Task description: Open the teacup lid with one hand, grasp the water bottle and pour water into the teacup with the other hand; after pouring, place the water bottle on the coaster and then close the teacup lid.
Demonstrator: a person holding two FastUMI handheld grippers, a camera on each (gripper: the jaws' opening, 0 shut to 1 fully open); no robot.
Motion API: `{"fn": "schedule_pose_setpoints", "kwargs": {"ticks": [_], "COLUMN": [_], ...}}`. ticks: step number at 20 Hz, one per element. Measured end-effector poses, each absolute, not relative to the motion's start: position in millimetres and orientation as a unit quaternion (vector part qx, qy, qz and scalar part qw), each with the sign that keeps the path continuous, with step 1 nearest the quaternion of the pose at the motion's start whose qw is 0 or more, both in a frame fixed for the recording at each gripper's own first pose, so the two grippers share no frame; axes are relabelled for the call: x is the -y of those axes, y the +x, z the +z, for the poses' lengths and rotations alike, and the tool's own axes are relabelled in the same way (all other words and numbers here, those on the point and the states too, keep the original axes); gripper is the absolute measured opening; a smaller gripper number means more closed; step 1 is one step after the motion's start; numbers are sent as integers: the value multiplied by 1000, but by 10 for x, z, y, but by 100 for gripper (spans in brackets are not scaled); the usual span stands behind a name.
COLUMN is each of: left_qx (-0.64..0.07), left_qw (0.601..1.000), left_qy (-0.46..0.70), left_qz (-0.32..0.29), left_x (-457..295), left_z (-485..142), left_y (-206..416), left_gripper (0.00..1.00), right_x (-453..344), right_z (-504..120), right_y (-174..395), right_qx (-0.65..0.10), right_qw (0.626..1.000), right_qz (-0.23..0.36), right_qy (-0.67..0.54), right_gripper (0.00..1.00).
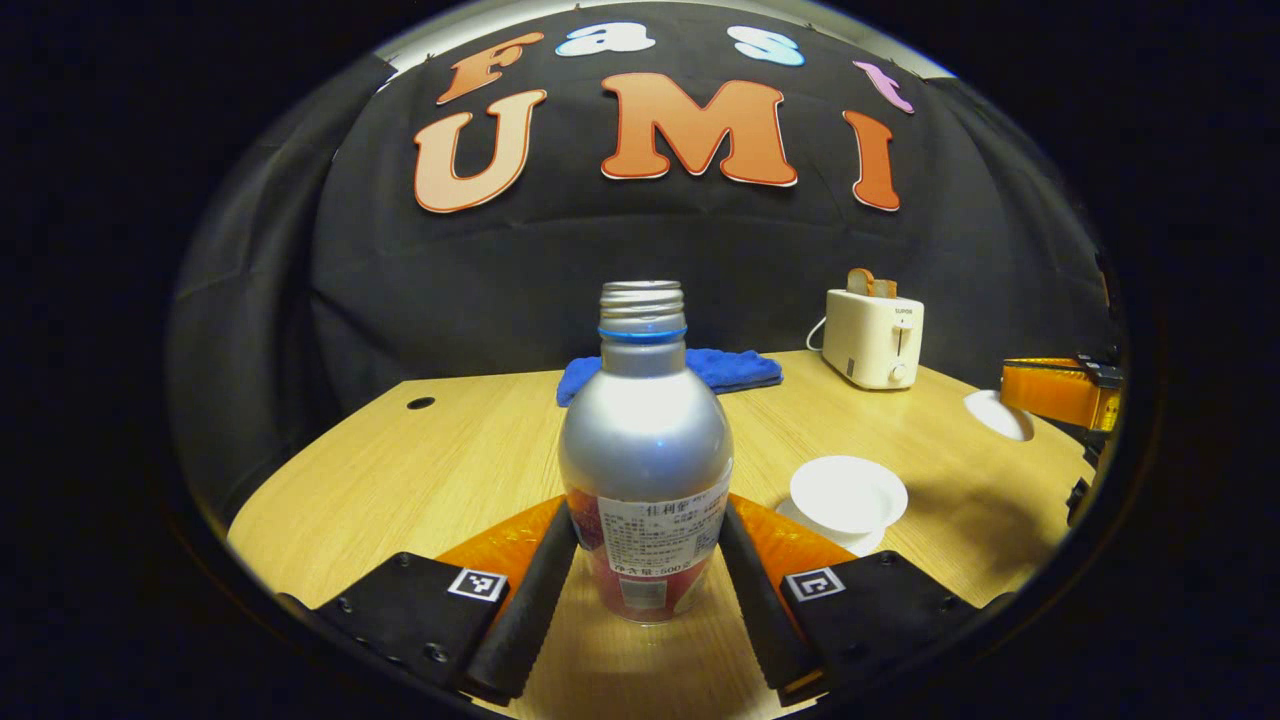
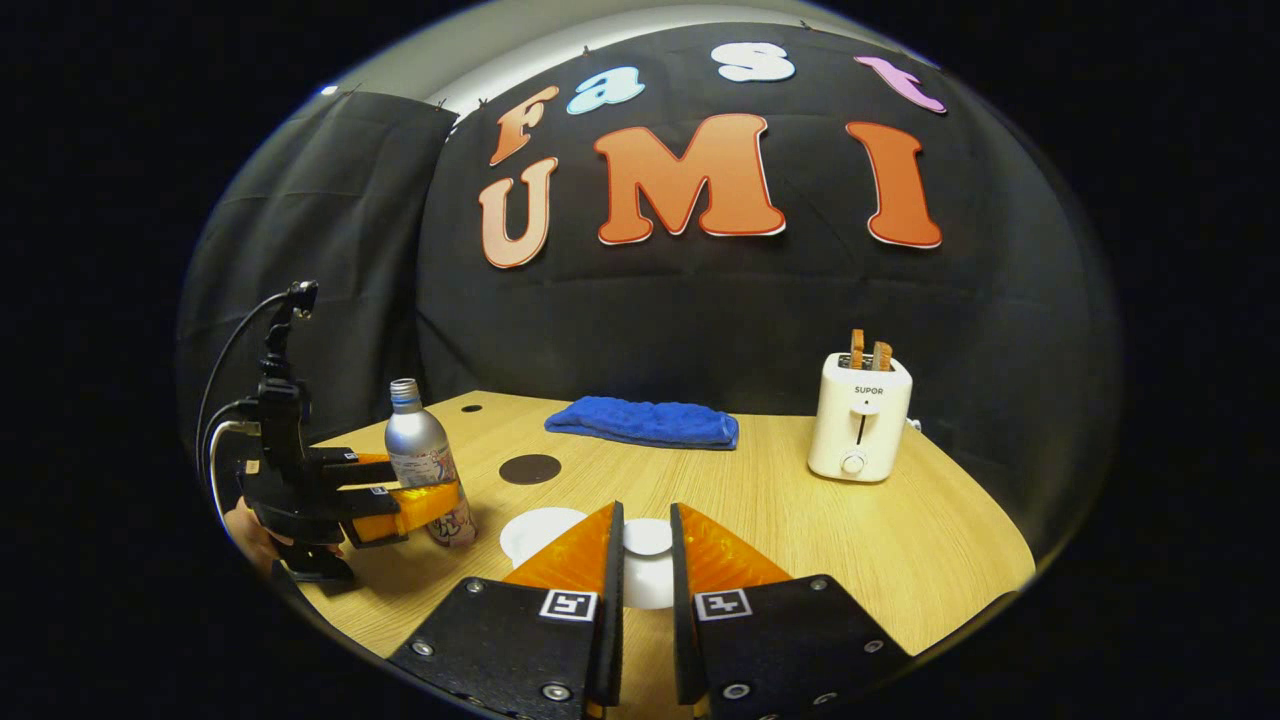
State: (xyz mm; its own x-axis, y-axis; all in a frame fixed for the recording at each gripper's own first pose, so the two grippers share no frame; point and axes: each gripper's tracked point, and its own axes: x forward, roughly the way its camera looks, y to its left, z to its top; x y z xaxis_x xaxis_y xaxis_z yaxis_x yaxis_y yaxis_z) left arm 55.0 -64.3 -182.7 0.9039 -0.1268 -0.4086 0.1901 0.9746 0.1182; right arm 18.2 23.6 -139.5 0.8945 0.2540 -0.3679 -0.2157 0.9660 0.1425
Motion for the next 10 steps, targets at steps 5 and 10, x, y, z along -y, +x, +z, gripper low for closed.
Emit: {"fn": "schedule_pose_setpoints", "kwargs": {"ticks": [5,10], "left_qx": [-190,-182], "left_qw": [966,951], "left_qy": [159,240], "left_qz": [-75,-69], "left_x": [565,504], "left_z": [-1662,-1580], "left_y": [580,621], "left_gripper": [81,83], "right_x": [-113,31], "right_z": [-1324,-1290], "right_y": [142,98], "right_qx": [-188,-183], "right_qw": [974,976], "right_qz": [115,103], "right_qy": [52,57], "right_gripper": [21,22]}}
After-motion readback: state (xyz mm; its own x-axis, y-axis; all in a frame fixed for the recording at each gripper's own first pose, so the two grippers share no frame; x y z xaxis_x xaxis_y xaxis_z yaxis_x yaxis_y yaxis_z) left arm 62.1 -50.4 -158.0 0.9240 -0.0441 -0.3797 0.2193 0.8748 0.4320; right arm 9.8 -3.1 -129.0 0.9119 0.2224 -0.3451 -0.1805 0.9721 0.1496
